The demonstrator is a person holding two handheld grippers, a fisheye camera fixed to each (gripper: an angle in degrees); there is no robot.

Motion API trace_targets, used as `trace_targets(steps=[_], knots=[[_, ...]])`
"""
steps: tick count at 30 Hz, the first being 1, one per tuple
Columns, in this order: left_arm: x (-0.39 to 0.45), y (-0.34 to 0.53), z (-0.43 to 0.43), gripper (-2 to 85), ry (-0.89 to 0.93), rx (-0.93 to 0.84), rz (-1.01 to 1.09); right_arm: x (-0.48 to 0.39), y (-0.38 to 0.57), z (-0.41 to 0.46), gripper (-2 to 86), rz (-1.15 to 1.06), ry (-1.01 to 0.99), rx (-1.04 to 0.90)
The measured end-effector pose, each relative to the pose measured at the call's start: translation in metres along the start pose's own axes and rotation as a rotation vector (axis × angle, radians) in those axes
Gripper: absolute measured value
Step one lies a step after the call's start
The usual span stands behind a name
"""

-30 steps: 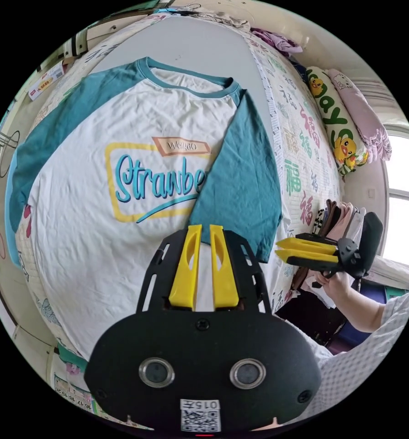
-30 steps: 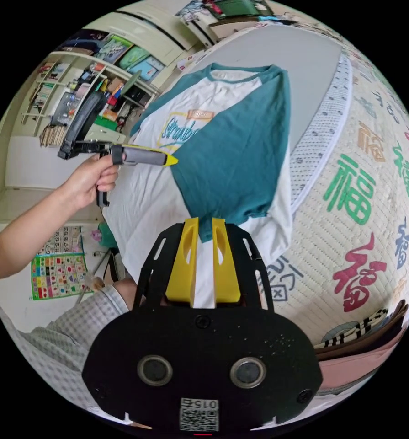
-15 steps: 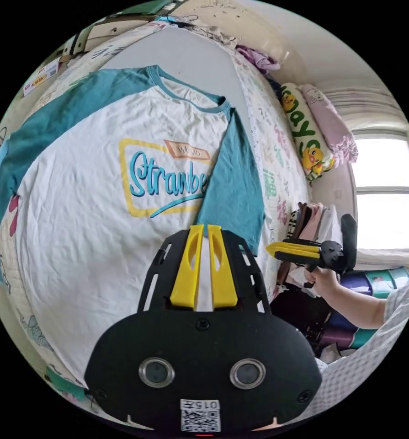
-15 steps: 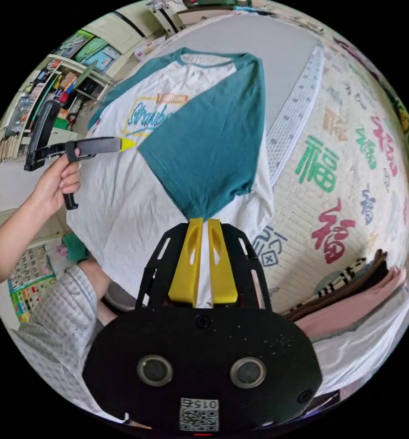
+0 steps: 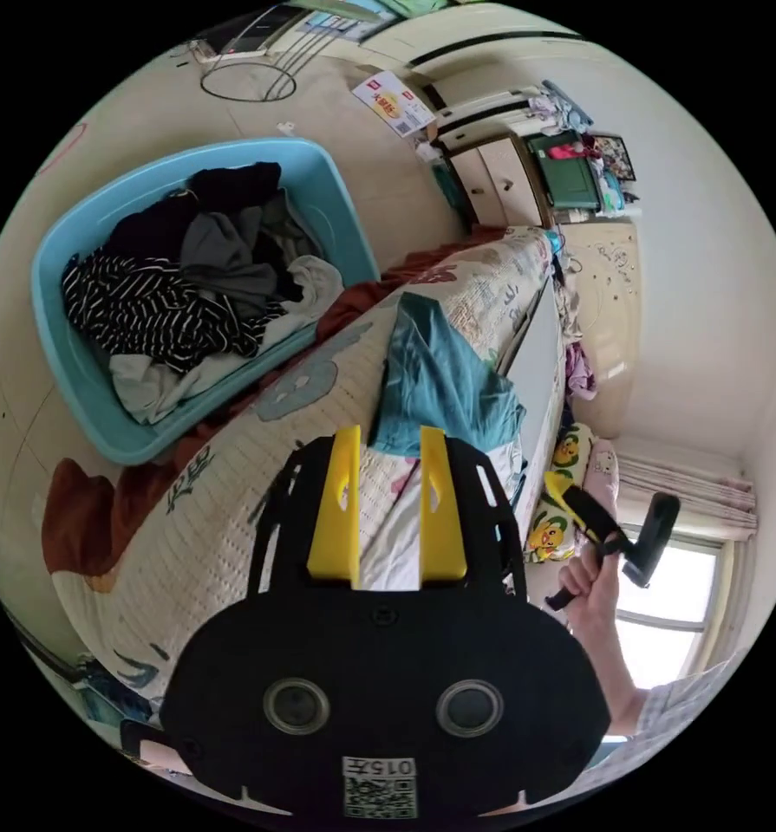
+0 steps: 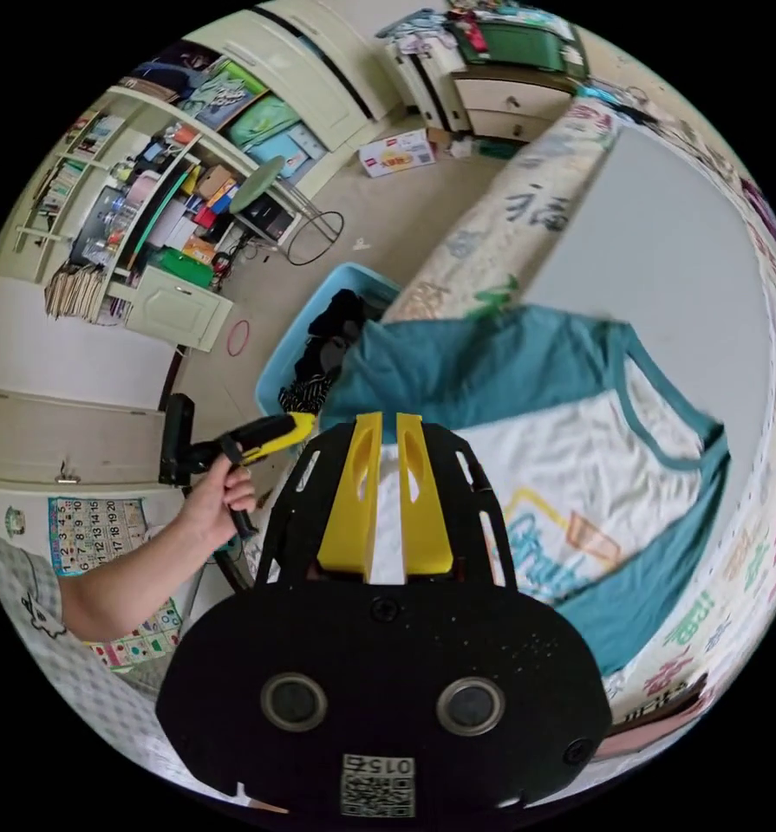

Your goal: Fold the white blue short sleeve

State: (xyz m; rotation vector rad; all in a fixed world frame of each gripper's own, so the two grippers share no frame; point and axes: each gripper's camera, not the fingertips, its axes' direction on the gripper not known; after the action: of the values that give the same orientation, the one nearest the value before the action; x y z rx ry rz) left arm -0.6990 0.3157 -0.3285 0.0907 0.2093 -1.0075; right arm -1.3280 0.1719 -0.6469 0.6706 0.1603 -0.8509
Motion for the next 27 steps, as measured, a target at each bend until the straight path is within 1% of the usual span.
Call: trace_targets(steps=[2,3,4,6,10,13,15,18,19,21,23,25,27], knots=[[-0.004,-0.007,0.005,7.7,-0.054,-0.045,0.035,-0.028,-0.055,0.000,4.1,-0.054,0.023,-0.029],[-0.008,-0.008,0.002,4.1,-0.100,-0.040,0.057,-0.045,-0.088,0.002,4.3,-0.082,0.044,-0.059],[-0.015,-0.007,-0.001,1.7,-0.052,-0.046,0.060,-0.053,-0.103,0.004,4.5,-0.094,0.054,-0.075],[-0.031,-0.003,-0.005,0.4,0.030,-0.068,0.017,-0.082,-0.161,0.015,5.2,-0.142,0.076,-0.165],[-0.062,0.009,-0.010,-0.5,0.113,-0.083,-0.045,-0.124,-0.236,0.044,6.6,-0.182,0.126,-0.320],[-0.082,0.008,-0.011,-0.6,0.154,-0.100,-0.088,-0.162,-0.287,0.071,7.6,-0.258,0.204,-0.437],[-0.090,0.004,-0.014,-0.6,0.157,-0.107,-0.088,-0.186,-0.317,0.095,8.7,-0.284,0.253,-0.555],[-0.096,-0.002,-0.018,-0.6,0.140,-0.127,-0.055,-0.212,-0.339,0.115,8.4,-0.325,0.306,-0.681],[-0.099,-0.004,-0.019,-0.6,0.141,-0.136,-0.047,-0.216,-0.342,0.116,8.2,-0.341,0.331,-0.693],[-0.103,-0.007,-0.022,-0.6,0.143,-0.145,-0.038,-0.233,-0.358,0.106,3.0,-0.391,0.433,-0.656],[-0.106,-0.009,-0.027,-0.6,0.126,-0.136,-0.028,-0.238,-0.373,0.090,0.2,-0.381,0.395,-0.637],[-0.105,-0.008,-0.041,-0.7,0.068,-0.071,-0.004,-0.239,-0.390,0.061,-0.4,-0.339,0.357,-0.556],[-0.101,-0.008,-0.051,-0.7,0.049,-0.037,0.026,-0.235,-0.410,0.013,-0.6,-0.293,0.286,-0.435]])
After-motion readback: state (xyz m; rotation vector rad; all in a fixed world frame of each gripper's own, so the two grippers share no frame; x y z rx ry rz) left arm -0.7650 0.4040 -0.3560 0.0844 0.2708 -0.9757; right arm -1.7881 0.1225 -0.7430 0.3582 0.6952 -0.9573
